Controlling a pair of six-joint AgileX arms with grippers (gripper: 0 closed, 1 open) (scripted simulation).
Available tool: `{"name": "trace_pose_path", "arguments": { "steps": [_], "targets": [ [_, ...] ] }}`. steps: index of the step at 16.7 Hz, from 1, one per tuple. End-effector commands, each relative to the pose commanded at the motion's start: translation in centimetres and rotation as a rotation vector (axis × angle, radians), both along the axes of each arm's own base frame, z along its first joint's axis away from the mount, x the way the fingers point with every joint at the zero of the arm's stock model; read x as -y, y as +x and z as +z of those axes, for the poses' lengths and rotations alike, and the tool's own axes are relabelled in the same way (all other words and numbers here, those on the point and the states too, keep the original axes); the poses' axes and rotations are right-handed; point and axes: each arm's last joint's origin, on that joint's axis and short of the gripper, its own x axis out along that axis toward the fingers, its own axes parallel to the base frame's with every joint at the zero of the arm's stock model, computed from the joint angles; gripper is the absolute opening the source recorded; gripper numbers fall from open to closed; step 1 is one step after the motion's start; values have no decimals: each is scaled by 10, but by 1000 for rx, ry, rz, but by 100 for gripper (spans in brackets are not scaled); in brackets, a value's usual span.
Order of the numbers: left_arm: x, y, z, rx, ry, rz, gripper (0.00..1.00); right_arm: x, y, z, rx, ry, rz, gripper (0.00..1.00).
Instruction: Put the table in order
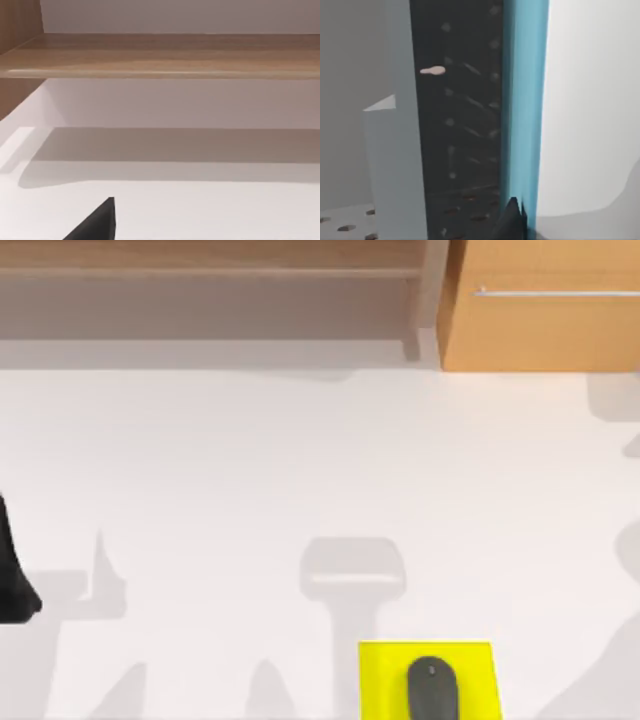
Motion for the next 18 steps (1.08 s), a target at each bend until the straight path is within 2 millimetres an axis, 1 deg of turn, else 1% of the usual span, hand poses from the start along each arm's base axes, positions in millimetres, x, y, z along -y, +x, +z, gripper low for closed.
{"name": "trace_pose_path", "arguments": {
  "steps": [4,17,18],
  "targets": [
    [0,0,0,0,0,0,100,0,2,-2,-4,1,-2,0],
    [0,0,0,0,0,0,100,0,2,-2,-4,1,-2,98],
    [0,0,0,0,0,0,100,0,2,-2,-4,1,-2,100]
  ]
}}
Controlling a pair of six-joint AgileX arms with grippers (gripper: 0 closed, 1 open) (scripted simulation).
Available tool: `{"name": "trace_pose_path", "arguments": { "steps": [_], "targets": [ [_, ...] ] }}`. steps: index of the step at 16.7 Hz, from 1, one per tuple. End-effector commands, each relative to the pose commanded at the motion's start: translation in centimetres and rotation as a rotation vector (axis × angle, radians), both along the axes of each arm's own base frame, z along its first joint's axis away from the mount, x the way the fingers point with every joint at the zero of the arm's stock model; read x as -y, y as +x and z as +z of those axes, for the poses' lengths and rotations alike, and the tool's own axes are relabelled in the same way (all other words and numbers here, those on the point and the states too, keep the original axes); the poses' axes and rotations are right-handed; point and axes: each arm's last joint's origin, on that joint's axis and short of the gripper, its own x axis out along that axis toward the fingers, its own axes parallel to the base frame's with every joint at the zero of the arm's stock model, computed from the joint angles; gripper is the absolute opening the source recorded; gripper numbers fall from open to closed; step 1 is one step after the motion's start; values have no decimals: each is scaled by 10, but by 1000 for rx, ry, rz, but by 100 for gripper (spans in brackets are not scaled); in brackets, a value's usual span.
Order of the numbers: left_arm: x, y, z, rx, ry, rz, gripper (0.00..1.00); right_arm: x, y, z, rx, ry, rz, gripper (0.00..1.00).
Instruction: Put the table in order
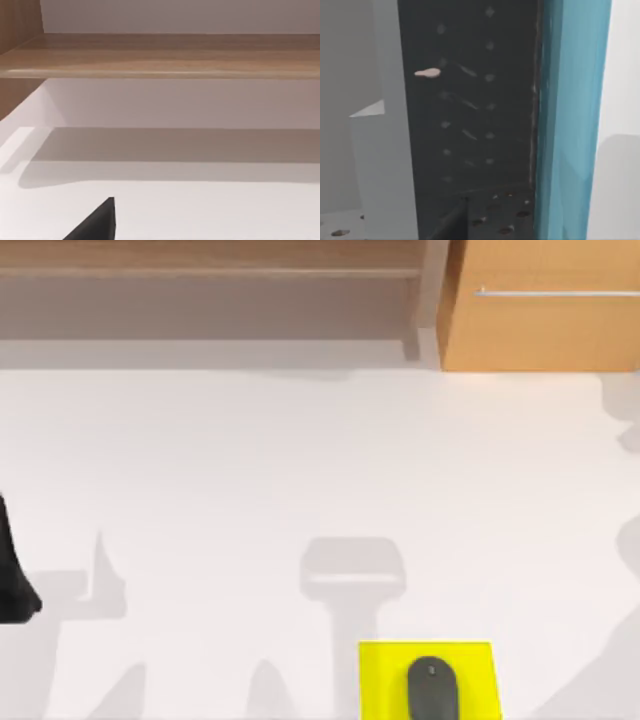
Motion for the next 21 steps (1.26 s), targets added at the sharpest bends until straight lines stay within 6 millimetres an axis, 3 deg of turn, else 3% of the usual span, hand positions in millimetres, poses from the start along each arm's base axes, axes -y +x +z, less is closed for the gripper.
{"name": "trace_pose_path", "arguments": {
  "steps": [9,16,21],
  "targets": [
    [0,0,0,0,0,0,100,1,-1,0,1,-1,-1,100],
    [0,0,0,0,0,0,100,-2,-30,8,21,-19,11,100],
    [0,0,0,0,0,0,100,0,-51,0,0,0,-2,100]
  ]
}}
